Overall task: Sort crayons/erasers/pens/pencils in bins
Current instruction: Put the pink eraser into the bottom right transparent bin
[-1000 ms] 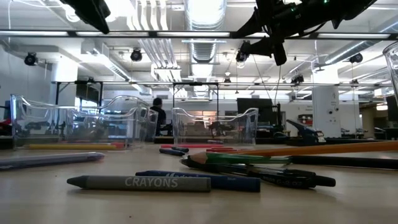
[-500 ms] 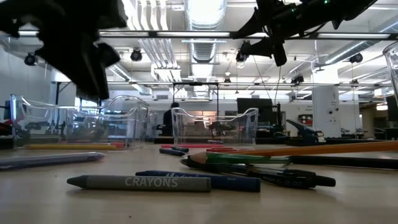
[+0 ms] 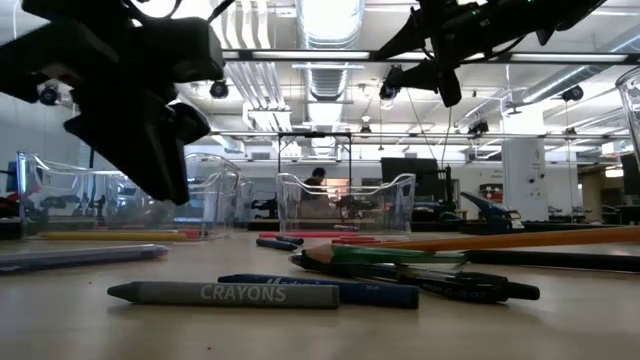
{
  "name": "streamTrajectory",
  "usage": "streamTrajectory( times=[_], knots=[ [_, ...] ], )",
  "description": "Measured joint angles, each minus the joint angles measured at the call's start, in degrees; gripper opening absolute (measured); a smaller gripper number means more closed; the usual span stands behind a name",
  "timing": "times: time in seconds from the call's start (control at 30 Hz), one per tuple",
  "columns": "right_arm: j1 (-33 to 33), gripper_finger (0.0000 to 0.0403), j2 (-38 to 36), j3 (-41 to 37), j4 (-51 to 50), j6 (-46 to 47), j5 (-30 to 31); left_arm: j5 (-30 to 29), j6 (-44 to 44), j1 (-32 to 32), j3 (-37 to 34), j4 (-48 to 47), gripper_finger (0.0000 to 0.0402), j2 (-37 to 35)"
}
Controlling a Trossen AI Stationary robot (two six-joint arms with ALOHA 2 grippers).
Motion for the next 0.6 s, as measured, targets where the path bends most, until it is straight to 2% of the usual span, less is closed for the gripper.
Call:
streamTrajectory(
  times=[0.2,0.47,0.6],
  knots=[
    [0.0,0.0224,0.0,0.0,0.07,-0.01,0.0,-0.07,0.01,1.26,-1.8,-1.39,0.01,-0.82],
    [0.13,0.0224,0.0,0.0,0.04,0.8,0.01,-0.4,-0.03,2.01,-7.14,-0.63,0.01,-7.79],
    [0.13,0.0224,0.0,0.0,0.04,0.75,0.02,-0.4,-0.05,2.01,-9.91,-0.39,0.01,-8.49]
  ],
)
